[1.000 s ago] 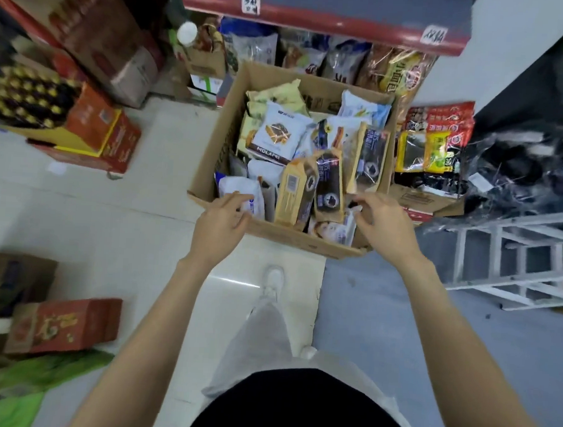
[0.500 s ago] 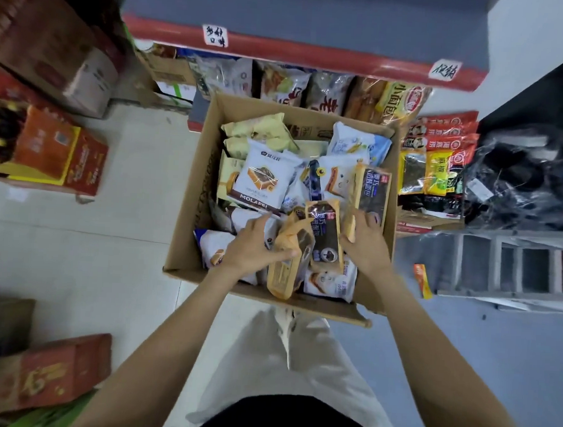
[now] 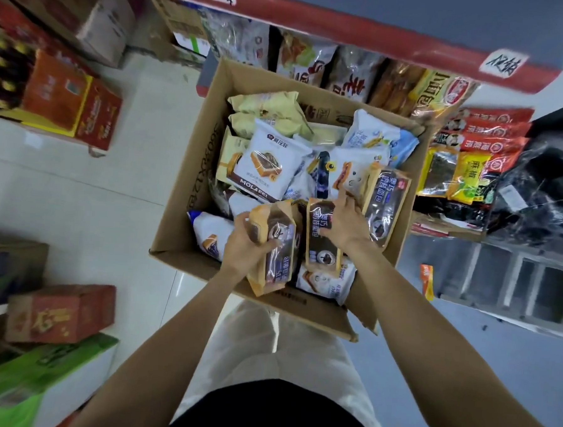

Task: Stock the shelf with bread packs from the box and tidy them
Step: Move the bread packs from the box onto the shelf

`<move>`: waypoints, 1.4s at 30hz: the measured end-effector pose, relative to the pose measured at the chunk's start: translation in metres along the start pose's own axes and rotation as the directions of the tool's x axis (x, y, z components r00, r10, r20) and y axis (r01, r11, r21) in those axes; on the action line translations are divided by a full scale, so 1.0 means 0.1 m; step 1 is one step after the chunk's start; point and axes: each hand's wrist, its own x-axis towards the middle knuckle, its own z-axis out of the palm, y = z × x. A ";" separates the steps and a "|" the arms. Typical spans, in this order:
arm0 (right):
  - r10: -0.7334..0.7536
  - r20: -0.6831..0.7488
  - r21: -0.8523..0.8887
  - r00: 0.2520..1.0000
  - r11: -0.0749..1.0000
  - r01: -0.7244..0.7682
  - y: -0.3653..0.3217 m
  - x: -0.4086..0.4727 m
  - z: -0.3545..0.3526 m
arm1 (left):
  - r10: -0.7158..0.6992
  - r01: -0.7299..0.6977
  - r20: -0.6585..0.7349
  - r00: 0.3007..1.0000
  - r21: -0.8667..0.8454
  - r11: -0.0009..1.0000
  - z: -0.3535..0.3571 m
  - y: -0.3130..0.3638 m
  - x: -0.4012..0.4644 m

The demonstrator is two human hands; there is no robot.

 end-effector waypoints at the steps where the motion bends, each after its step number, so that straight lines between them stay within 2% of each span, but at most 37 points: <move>1: 0.009 -0.004 -0.013 1.000 1.000 -0.009 -0.01 0.01 0.02 | -0.021 0.021 0.003 1.000 -0.045 0.999 -0.02 -0.03 0.03; 4: -0.076 -0.047 -0.038 0.996 0.997 0.074 -0.02 -0.02 0.07 | -0.072 0.081 0.063 0.995 -0.150 0.985 -0.03 -0.04 0.03; 7: -0.135 -0.046 0.112 0.990 0.984 0.139 -0.04 -0.08 0.20 | -0.111 0.126 0.099 0.989 -0.166 0.978 0.00 -0.04 0.01; 12: -0.020 -0.095 0.494 0.995 0.867 0.065 -0.05 -0.25 0.45 | -0.092 0.099 0.074 0.993 -0.096 0.991 0.00 -0.09 -0.01; 14: 0.062 -0.067 0.578 0.996 0.816 -0.012 -0.04 -0.30 0.52 | -0.102 0.109 0.066 0.993 -0.114 0.988 0.01 -0.10 0.00; 20: 0.134 -0.063 0.466 0.989 0.880 -0.089 -0.03 -0.36 0.60 | -0.148 0.154 0.047 0.988 -0.153 0.976 0.00 -0.16 0.04; 22: 0.148 -0.109 0.429 0.983 0.899 -0.088 -0.05 -0.44 0.52 | -0.140 0.149 0.068 0.988 -0.172 0.974 -0.06 -0.13 0.05; 24: 0.180 -0.182 0.489 0.967 0.870 -0.069 -0.08 -0.54 0.37 | -0.130 0.152 0.105 0.986 -0.242 0.958 -0.17 -0.07 0.06; 26: 0.253 -0.204 0.639 0.946 0.766 -0.067 -0.11 -0.66 0.13 | -0.103 0.148 0.147 0.984 -0.343 0.927 -0.31 0.06 0.06; 28: 0.284 -0.183 0.793 0.941 0.609 -0.029 -0.12 -0.80 -0.15 | -0.053 0.122 0.173 0.984 -0.417 0.901 -0.48 0.24 0.04; 30: 0.265 -0.145 0.909 0.953 0.417 0.023 -0.14 -0.96 -0.44 | 0.008 0.074 0.183 0.983 -0.437 0.897 -0.69 0.42 0.02; 32: 0.228 -0.137 0.955 0.964 0.289 0.067 -0.15 -1.10 -0.71 | 0.089 -0.009 0.179 0.980 -0.404 0.915 -0.89 0.65 0.00; 34: 0.169 -0.173 0.957 0.970 0.261 0.125 -0.16 -1.23 -0.99 | 0.184 -0.118 0.152 0.971 -0.366 0.923 -1.05 0.96 -0.05; 37: 0.066 -0.277 0.925 0.958 0.289 0.248 -0.21 -1.43 -1.46 | 0.356 -0.279 0.174 0.918 -0.353 0.893 -1.22 1.52 -0.10; 42: 0.073 -0.503 0.826 0.861 0.335 0.454 -0.22 -1.70 -2.29 | 0.515 -0.426 0.220 0.828 -0.350 0.834 -1.38 2.37 -0.17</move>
